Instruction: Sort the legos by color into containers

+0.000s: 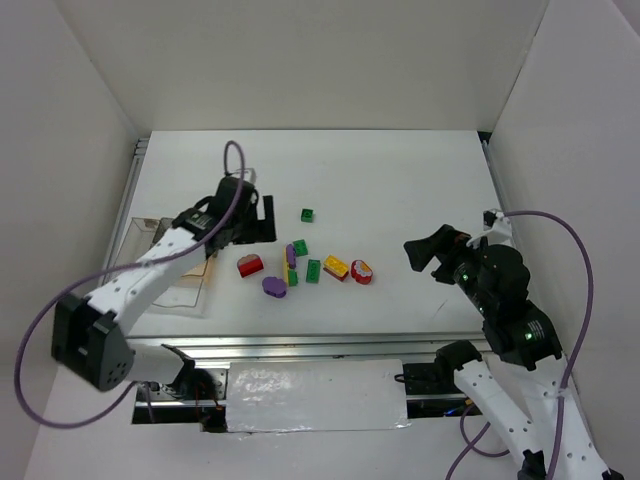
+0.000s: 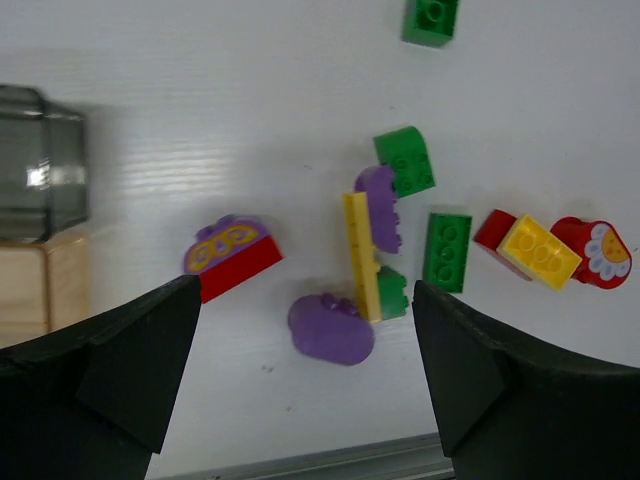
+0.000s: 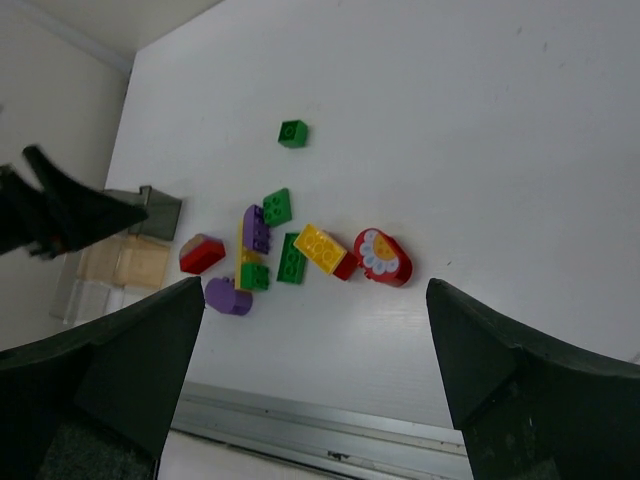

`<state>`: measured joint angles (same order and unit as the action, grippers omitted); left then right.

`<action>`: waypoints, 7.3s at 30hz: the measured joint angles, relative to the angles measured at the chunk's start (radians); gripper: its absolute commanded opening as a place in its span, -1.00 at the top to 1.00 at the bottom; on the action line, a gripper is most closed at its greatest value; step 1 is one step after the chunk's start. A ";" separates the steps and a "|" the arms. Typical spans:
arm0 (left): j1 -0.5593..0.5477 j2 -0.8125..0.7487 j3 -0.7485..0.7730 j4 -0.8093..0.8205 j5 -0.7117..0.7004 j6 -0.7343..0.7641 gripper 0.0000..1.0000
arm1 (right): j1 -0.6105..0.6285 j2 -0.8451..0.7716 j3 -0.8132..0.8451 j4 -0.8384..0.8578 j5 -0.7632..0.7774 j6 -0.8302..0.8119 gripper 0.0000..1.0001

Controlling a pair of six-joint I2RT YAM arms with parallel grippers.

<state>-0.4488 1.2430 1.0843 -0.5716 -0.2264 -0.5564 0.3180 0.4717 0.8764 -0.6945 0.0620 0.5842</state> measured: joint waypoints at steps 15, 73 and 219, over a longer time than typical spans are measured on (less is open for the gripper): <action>-0.055 0.809 0.541 0.256 0.070 0.169 -0.90 | 0.001 0.040 -0.100 0.050 -0.195 0.014 -0.99; 0.254 0.400 0.108 -0.021 -0.370 -0.211 -0.32 | 0.012 0.102 -0.172 0.137 -0.272 0.018 -0.99; -0.408 0.501 0.284 0.072 -0.275 -0.241 -0.32 | 0.040 0.100 -0.085 0.057 -0.127 -0.010 -0.99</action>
<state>-0.8570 1.7439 1.3685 -0.4999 -0.5014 -0.7975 0.3580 0.5713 0.7914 -0.6376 -0.0647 0.5747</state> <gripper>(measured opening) 0.680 0.994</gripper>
